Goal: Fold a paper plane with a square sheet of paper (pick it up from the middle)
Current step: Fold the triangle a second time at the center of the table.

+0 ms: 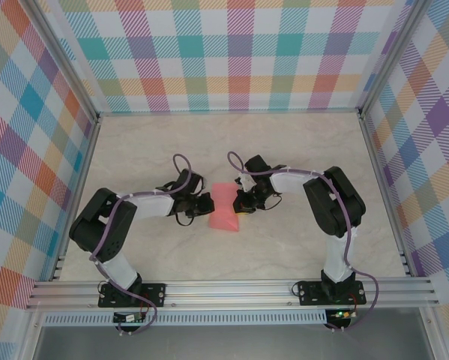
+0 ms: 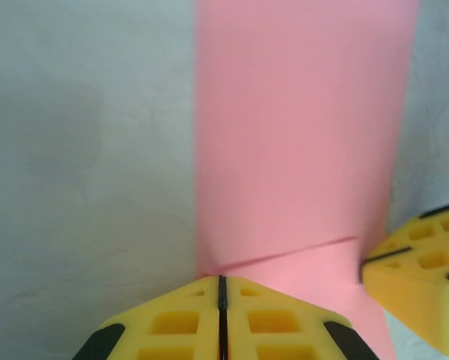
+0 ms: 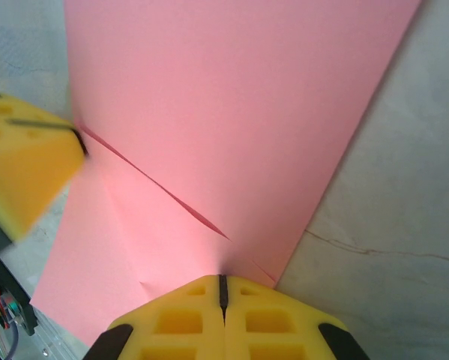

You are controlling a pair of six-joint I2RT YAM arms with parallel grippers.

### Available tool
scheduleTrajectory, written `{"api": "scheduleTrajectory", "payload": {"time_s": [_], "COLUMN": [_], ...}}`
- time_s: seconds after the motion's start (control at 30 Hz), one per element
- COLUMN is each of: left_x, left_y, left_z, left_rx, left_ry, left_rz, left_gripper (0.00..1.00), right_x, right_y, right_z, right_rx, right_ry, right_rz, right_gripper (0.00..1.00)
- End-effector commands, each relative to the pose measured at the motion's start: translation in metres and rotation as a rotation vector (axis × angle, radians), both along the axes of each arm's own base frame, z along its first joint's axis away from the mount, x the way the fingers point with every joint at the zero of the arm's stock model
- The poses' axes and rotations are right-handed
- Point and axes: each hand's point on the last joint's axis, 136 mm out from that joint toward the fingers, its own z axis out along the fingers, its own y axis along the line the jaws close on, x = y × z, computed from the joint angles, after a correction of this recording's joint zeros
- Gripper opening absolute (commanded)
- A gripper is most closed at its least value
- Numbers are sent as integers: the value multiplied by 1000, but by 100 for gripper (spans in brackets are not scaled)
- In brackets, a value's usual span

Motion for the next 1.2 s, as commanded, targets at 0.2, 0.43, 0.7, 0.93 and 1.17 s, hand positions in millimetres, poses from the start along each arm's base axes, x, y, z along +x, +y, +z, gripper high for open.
{"api": "scheduleTrajectory", "payload": {"time_s": [0.2, 0.43, 0.7, 0.93, 1.17], "left_x": [11, -3, -8, -15, -35], "left_y": [-4, -35, -60, -46, -23], "left_z": [55, 48, 23, -3, -35], "left_rx": [-115, -164, -192, -105, 7], "left_ry": [-109, -65, 15, 76, 163], "left_rz": [-13, -70, -113, -73, -46], "left_gripper": [9, 7, 5, 2, 0], "right_x": [-17, -17, -17, -7, -8], "right_y": [-44, -42, -40, -14, 10], "right_z": [-52, -51, -50, -17, 61], "right_rx": [-247, -237, -223, -87, 146], "right_ry": [42, 46, 52, 35, -32], "right_rz": [-11, -13, -13, -8, -5], "right_gripper": [1, 1, 1, 1, 2]}}
